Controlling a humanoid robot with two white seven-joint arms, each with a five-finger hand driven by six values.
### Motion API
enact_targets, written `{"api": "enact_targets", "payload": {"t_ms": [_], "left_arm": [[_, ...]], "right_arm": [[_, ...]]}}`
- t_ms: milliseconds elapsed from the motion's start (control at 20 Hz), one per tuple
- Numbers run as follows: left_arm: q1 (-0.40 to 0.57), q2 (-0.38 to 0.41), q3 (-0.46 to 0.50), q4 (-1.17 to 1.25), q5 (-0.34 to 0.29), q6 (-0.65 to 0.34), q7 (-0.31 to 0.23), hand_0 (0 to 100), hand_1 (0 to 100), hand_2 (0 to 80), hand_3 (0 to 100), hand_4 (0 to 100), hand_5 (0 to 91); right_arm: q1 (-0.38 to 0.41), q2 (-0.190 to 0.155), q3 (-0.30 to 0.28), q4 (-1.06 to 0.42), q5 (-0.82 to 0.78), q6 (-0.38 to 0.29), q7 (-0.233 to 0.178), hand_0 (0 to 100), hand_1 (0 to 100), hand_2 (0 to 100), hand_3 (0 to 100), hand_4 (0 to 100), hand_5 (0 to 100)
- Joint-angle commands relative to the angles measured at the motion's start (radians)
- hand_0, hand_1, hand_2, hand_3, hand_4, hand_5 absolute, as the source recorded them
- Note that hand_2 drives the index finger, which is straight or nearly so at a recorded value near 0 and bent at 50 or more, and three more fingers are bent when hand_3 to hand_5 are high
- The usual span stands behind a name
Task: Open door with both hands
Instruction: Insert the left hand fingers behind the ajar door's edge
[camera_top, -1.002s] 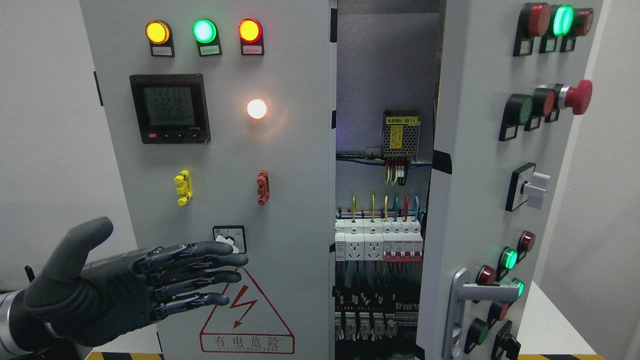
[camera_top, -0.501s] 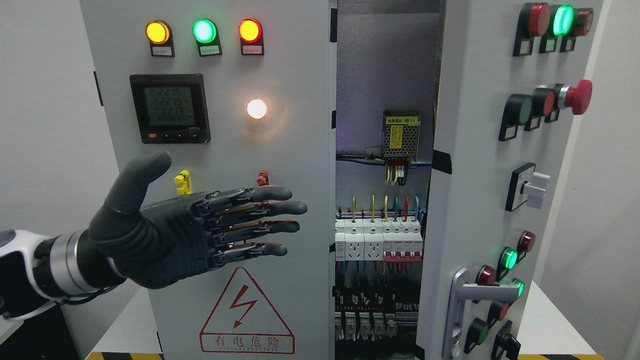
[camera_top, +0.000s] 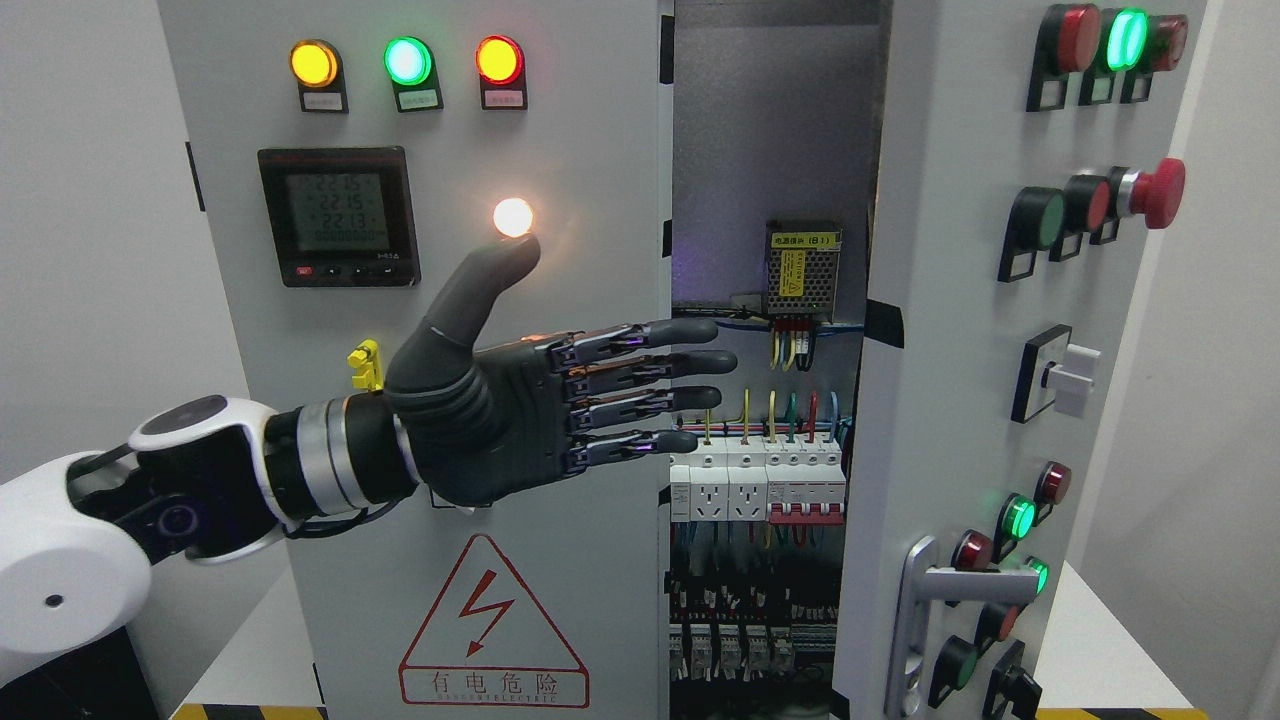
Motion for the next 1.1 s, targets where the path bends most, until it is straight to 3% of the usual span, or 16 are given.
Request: {"api": "enact_targets", "payload": {"t_ms": [0, 401, 1052], "left_arm": [[-0.033, -0.250, -0.086, 0.088, 0.017, 0.003, 0.040, 0, 0, 0.0, 0, 0, 0.0], [-0.025, -0.356, -0.043, 0.112, 0.016, 0.003, 0.088, 0, 0, 0.0, 0, 0, 0.0], [-0.024, -0.413, 0.006, 0.132, 0.016, 0.004, 0.111, 0, 0, 0.0, 0, 0, 0.0]], "right_arm": [[0.000, 0.000, 0.000, 0.000, -0.011, -0.001, 0.000, 38, 0, 0, 0, 0, 0], [0.000, 0.000, 0.000, 0.000, -0.012, 0.001, 0.000, 38, 0, 0, 0, 0, 0], [0.000, 0.000, 0.000, 0.000, -0.011, -0.001, 0.000, 38, 0, 0, 0, 0, 0]]}}
